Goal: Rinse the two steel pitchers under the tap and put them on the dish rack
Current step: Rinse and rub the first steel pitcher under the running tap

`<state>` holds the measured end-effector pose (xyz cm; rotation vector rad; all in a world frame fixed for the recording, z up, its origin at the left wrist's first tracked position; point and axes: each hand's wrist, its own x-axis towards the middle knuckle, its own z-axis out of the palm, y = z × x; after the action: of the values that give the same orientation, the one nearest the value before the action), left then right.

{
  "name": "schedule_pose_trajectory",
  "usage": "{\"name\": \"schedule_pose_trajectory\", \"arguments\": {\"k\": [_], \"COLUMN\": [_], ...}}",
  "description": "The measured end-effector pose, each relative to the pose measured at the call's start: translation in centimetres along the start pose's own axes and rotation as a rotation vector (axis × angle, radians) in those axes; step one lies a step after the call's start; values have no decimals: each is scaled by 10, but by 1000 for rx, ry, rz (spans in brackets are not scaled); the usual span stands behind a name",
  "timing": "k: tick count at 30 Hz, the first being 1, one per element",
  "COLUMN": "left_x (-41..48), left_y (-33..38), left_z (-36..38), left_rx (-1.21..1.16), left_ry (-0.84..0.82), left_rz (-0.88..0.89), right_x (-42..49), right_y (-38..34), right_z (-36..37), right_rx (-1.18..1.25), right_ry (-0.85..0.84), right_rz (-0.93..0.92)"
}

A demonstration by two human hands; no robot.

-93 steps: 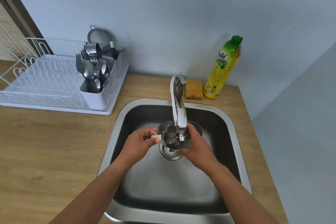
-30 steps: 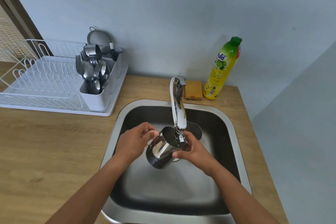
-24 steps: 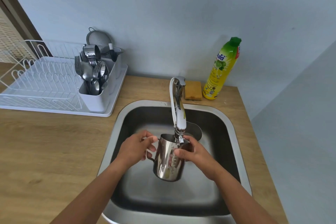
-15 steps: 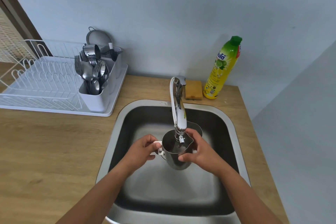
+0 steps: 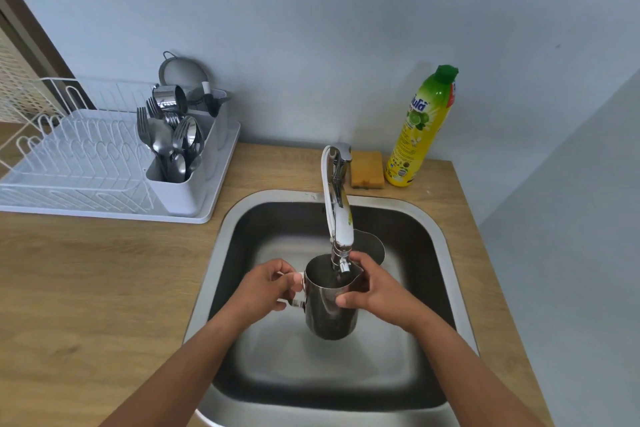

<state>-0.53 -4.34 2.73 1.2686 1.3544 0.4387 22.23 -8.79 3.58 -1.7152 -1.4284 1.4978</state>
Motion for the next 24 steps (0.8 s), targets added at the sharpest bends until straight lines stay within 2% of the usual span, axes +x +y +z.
{"name": "schedule_pose_trajectory", "arguments": {"k": [3,18,24], "left_x": [-3,3,8], "left_y": [-1,-13,-20], "left_z": [5,8,5], "left_rx": [-17,-27,-30], "left_ry": [-57,-26,-60], "left_rz": [-17,-67,-106], "right_x": [-1,12,20], "right_y": [2,16,16], "right_z": [-7,6,10], "right_rx": [3,19,83], "right_ry": [-12,9,-7], "right_rz": [17,52,133]}}
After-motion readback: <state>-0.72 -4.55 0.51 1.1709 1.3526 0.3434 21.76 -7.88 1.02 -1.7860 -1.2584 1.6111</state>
